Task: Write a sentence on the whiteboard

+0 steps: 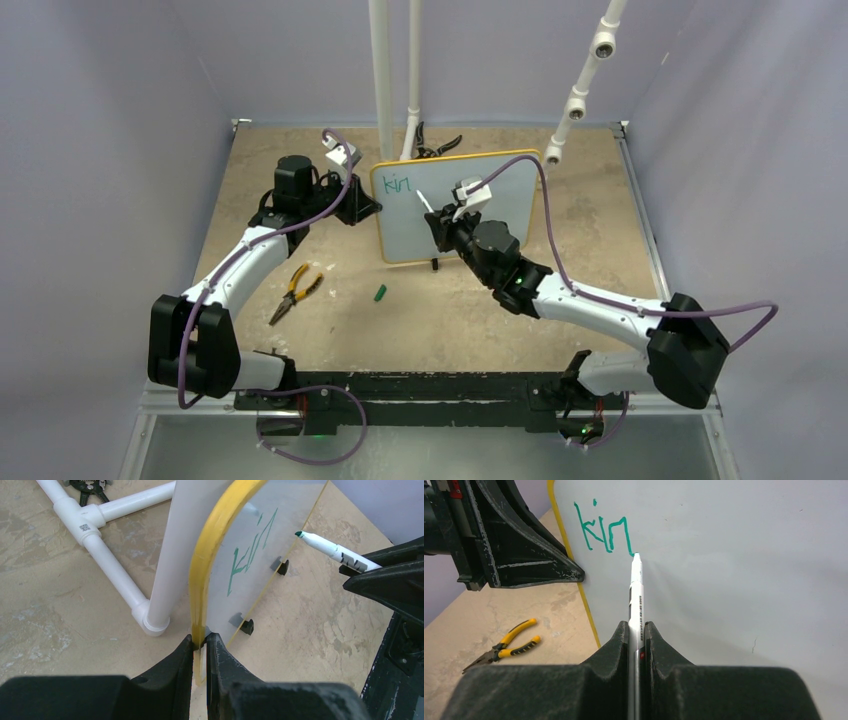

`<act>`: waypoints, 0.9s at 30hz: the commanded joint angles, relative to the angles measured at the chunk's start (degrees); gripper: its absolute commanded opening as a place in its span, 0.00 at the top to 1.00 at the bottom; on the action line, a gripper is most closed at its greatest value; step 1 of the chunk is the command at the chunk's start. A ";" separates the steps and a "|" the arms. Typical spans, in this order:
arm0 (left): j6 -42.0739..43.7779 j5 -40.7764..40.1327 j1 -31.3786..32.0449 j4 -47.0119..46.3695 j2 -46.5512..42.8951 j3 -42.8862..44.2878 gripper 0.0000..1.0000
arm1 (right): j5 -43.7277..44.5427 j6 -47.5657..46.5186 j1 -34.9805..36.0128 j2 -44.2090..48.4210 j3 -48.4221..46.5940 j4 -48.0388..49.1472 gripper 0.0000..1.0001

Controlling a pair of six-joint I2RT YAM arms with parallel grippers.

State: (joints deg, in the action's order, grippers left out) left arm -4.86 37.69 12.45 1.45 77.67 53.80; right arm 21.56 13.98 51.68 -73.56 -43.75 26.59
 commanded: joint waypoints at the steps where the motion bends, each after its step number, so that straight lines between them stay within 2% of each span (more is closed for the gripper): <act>1: 1.69 -2.83 -0.05 -1.59 -0.59 1.38 1.00 | 2.10 -1.10 -0.34 -0.63 -0.89 2.53 1.00; 17: 1.74 -2.64 -0.05 0.11 -0.58 1.50 1.00 | 4.16 -1.95 -1.14 -3.35 -3.28 4.54 1.00; 27: 1.78 -2.54 -0.05 0.22 -0.58 1.48 1.00 | 2.45 -3.43 -1.14 -5.01 -5.07 4.84 1.00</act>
State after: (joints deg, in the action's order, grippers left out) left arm -4.84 37.67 12.45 1.69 77.67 53.80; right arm 23.11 12.29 50.98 -77.47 -45.84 28.80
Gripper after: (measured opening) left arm 0.115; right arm 0.122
